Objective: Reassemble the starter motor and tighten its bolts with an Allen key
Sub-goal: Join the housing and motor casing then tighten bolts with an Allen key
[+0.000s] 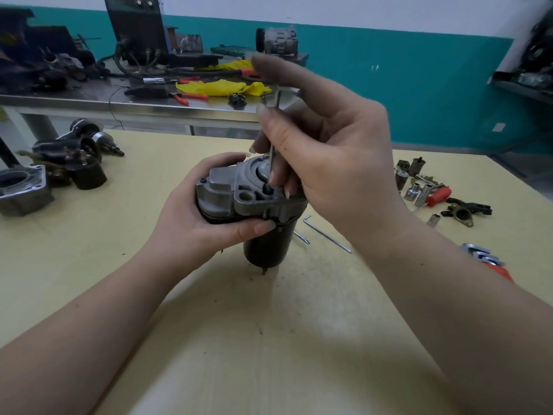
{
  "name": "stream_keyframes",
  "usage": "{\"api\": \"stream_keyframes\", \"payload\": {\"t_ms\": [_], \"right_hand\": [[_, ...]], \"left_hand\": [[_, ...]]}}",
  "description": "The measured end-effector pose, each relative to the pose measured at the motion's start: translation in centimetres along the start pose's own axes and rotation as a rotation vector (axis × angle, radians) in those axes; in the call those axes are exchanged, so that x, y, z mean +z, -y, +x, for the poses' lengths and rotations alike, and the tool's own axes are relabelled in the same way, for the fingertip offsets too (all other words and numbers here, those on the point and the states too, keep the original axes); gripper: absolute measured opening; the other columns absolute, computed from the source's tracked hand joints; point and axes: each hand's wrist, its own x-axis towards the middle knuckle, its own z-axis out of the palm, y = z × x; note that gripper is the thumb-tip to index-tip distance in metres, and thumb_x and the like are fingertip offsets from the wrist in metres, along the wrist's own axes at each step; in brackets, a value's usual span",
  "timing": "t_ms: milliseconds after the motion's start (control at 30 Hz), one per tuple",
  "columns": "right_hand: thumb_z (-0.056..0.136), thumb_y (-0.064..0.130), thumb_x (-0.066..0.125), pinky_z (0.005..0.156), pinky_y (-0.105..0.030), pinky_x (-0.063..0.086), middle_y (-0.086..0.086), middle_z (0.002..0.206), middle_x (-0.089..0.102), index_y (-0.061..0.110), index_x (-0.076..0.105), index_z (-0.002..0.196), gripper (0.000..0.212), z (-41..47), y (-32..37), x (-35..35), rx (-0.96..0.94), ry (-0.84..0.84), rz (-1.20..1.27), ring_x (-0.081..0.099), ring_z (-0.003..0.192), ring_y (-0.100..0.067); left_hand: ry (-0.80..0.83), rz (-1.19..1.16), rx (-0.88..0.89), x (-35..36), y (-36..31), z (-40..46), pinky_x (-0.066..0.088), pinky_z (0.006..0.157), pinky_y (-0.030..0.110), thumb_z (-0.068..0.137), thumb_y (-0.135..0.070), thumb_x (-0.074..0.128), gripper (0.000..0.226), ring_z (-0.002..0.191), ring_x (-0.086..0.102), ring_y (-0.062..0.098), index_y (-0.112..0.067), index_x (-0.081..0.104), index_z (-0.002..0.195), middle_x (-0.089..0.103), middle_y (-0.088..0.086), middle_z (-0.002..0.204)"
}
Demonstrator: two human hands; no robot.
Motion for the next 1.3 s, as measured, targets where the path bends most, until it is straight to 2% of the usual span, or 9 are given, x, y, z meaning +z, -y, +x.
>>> {"api": "stream_keyframes", "payload": {"t_ms": [167, 300, 433, 567, 667, 767, 867, 1100, 1300], "right_hand": [[0.106, 0.004, 0.059, 0.053, -0.018, 0.05, -0.008, 0.076, 0.065, 0.011, 0.061, 0.145, 0.039, 0.0, 0.2, -0.1, -0.072, 0.054, -0.145, 0.064, 0.055, -0.019], [0.104, 0.0, 0.06, 0.048, -0.025, 0.054, -0.009, 0.079, 0.069, 0.013, 0.054, 0.151, 0.05, 0.6, 1.4, -1.1, 0.112, 0.173, -0.131, 0.068, 0.054, -0.021], [0.097, 0.007, 0.075, 0.049, -0.032, 0.058, -0.01, 0.076, 0.074, 0.009, 0.073, 0.105, 0.009, 0.9, 2.3, -1.5, 0.195, 0.181, -0.175, 0.072, 0.057, -0.023], [0.088, 0.018, 0.086, 0.048, -0.026, 0.054, -0.002, 0.07, 0.074, 0.014, 0.073, 0.087, 0.014, 0.8, 2.4, -1.4, 0.205, 0.107, -0.212, 0.073, 0.054, -0.02], [0.09, 0.021, 0.085, 0.047, -0.025, 0.053, -0.001, 0.074, 0.077, 0.016, 0.076, 0.089, 0.01, 0.5, 2.2, -1.2, 0.248, 0.096, -0.166, 0.074, 0.056, -0.019], [0.097, 0.016, 0.077, 0.05, -0.028, 0.056, 0.0, 0.083, 0.08, 0.017, 0.077, 0.097, 0.001, 0.5, 2.2, -1.5, 0.31, 0.188, -0.128, 0.076, 0.064, -0.02], [0.098, 0.006, 0.073, 0.053, -0.03, 0.06, -0.002, 0.084, 0.08, 0.015, 0.078, 0.103, 0.012, 0.8, 2.3, -2.3, 0.34, 0.3, -0.131, 0.077, 0.07, -0.022], [0.085, 0.019, 0.089, 0.048, -0.028, 0.055, -0.005, 0.071, 0.076, 0.021, 0.076, 0.081, 0.014, 0.6, 1.5, -1.9, 0.284, 0.203, -0.167, 0.072, 0.056, -0.02], [0.094, 0.016, 0.08, 0.05, -0.026, 0.057, 0.0, 0.079, 0.079, 0.022, 0.073, 0.101, 0.012, 0.6, 1.8, -2.0, 0.277, 0.242, -0.179, 0.076, 0.063, -0.016]], "left_hand": [[-0.003, 0.003, 0.001, 0.1, 0.1, 0.1, 0.059, 0.096, 0.022, 0.057, -0.034, 0.098, 0.087, 0.119, 0.073, 0.012, -0.028, 0.062, 0.137, 0.075, -0.009, 0.126], [-0.016, -0.015, 0.008, -0.1, 0.1, 0.1, 0.06, 0.094, 0.024, 0.056, -0.032, 0.098, 0.085, 0.117, 0.074, 0.013, -0.032, 0.063, 0.133, 0.077, -0.01, 0.123], [0.001, -0.014, 0.008, -0.1, 0.3, 0.2, 0.06, 0.097, 0.026, 0.055, -0.032, 0.099, 0.088, 0.121, 0.073, 0.016, -0.033, 0.063, 0.134, 0.076, -0.006, 0.127], [0.01, -0.02, 0.013, -0.2, 0.4, 0.2, 0.059, 0.097, 0.024, 0.056, -0.031, 0.1, 0.088, 0.123, 0.073, 0.018, -0.033, 0.063, 0.136, 0.075, -0.003, 0.13], [0.004, -0.001, 0.009, -0.4, 0.5, 0.2, 0.059, 0.097, 0.025, 0.055, -0.034, 0.1, 0.088, 0.122, 0.073, 0.017, -0.037, 0.063, 0.135, 0.075, -0.005, 0.129], [0.0, 0.001, 0.006, -0.4, 0.6, 0.2, 0.06, 0.097, 0.027, 0.053, -0.035, 0.1, 0.09, 0.119, 0.074, 0.018, -0.036, 0.062, 0.135, 0.076, -0.004, 0.127], [0.006, -0.011, 0.007, -0.4, 0.7, 0.3, 0.06, 0.096, 0.026, 0.054, -0.032, 0.1, 0.091, 0.119, 0.075, 0.018, -0.035, 0.062, 0.136, 0.077, -0.004, 0.126], [0.011, -0.012, 0.014, -0.3, 0.5, 0.3, 0.059, 0.094, 0.022, 0.057, -0.028, 0.1, 0.087, 0.12, 0.074, 0.018, -0.033, 0.062, 0.135, 0.076, -0.003, 0.126], [0.007, -0.01, 0.012, -0.2, 0.3, 0.2, 0.058, 0.094, 0.02, 0.055, -0.03, 0.099, 0.089, 0.119, 0.074, 0.015, -0.034, 0.061, 0.135, 0.077, -0.006, 0.125]]}}
